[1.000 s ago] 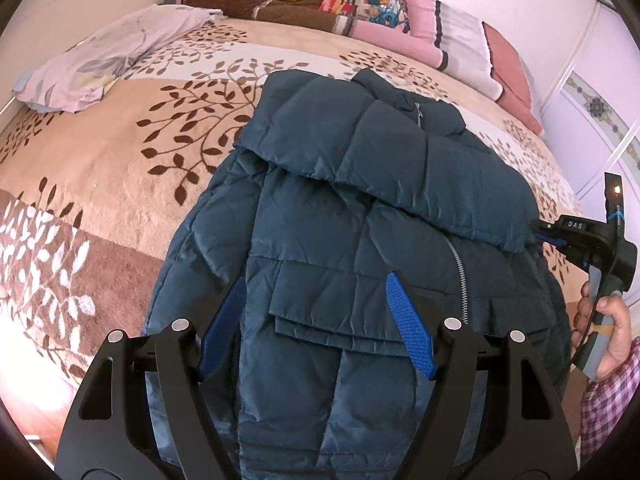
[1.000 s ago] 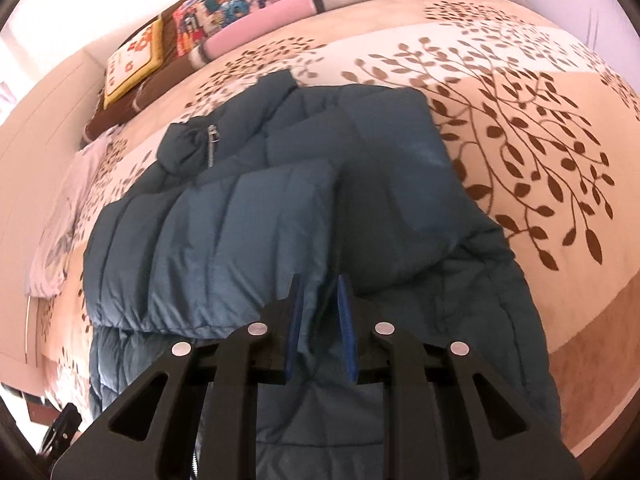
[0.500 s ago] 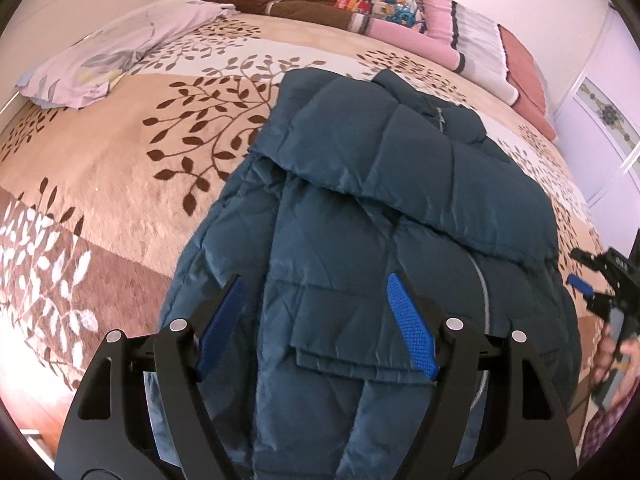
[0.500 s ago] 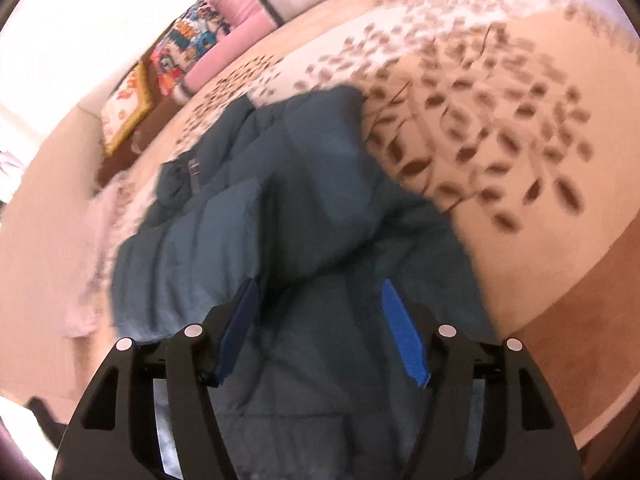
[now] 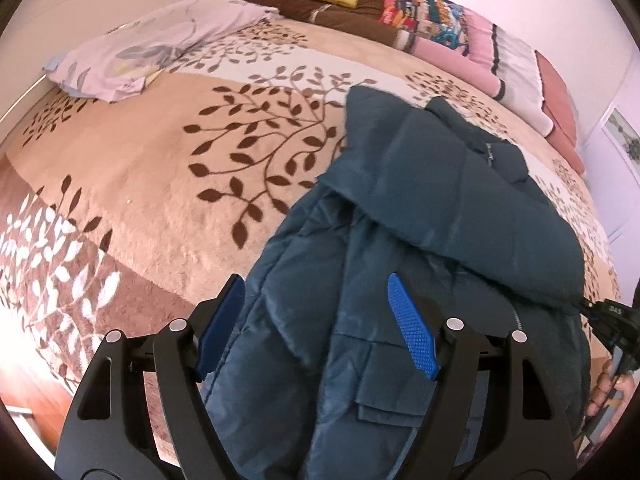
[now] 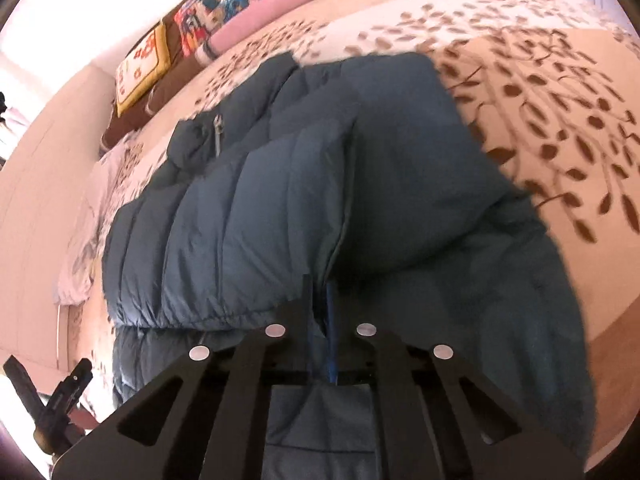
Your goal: Fold large clothes
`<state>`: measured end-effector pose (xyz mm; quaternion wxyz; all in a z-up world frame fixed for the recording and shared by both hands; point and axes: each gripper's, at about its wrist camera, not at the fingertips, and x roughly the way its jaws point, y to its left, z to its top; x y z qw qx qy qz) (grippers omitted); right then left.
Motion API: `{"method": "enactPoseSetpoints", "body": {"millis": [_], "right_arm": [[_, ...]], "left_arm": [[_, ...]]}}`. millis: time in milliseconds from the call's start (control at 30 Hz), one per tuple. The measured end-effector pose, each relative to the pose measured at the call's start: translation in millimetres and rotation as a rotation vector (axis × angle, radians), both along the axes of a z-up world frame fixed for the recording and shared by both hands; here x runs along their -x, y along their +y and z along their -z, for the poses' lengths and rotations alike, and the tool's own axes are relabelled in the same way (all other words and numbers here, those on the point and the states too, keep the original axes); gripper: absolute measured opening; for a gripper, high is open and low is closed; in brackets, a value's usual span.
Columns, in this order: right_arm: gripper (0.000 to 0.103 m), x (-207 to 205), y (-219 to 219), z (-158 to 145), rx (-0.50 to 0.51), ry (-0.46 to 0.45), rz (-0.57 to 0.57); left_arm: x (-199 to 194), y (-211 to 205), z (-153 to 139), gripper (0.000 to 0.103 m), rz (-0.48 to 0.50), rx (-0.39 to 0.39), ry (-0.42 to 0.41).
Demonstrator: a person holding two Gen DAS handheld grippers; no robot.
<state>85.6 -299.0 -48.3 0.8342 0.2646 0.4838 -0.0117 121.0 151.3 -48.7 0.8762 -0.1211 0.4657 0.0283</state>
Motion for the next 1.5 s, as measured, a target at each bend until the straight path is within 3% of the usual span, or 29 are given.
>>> {"method": "enactPoseSetpoints", "body": {"millis": [133, 400, 600, 767, 833, 1033, 1133, 1267, 1500], "right_arm": [[0.007, -5.7, 5.0, 13.8, 0.001, 0.055, -0.043], [0.007, -21.9, 21.4, 10.6, 0.072, 0.013, -0.109], [0.007, -31.2, 22.4, 16.5, 0.086, 0.043, -0.111], [0.022, -21.6, 14.8, 11.2, 0.063, 0.040, -0.100], [0.023, -15.7, 12.4, 8.1, 0.060, 0.033, -0.100], [0.031, 15.0, 8.2, -6.5, 0.055, 0.011, -0.132], [0.041, 40.9, 3.9, -17.8, 0.104, -0.015, -0.156], [0.063, 88.3, -8.0, -31.0, 0.229, -0.047, -0.136], [0.065, 146.5, -30.3, -25.0, 0.256, 0.001, -0.092]], "left_arm": [[-2.5, 1.9, 6.5, 0.073, -0.012, 0.008, 0.016], [6.2, 9.0, 3.0, 0.073, -0.012, -0.007, 0.007], [1.2, 8.7, -4.7, 0.073, -0.017, 0.010, -0.011], [5.4, 8.2, -0.5, 0.074, -0.006, -0.001, 0.004], [8.2, 9.3, 2.2, 0.074, -0.006, -0.001, 0.014], [22.8, 15.4, 3.3, 0.075, 0.019, -0.015, 0.026], [38.0, 20.9, 1.1, 0.075, 0.042, -0.016, 0.017], [58.7, 28.1, 1.8, 0.075, 0.046, -0.005, 0.027], [93.7, 33.2, 6.8, 0.075, 0.031, -0.016, 0.058]]}}
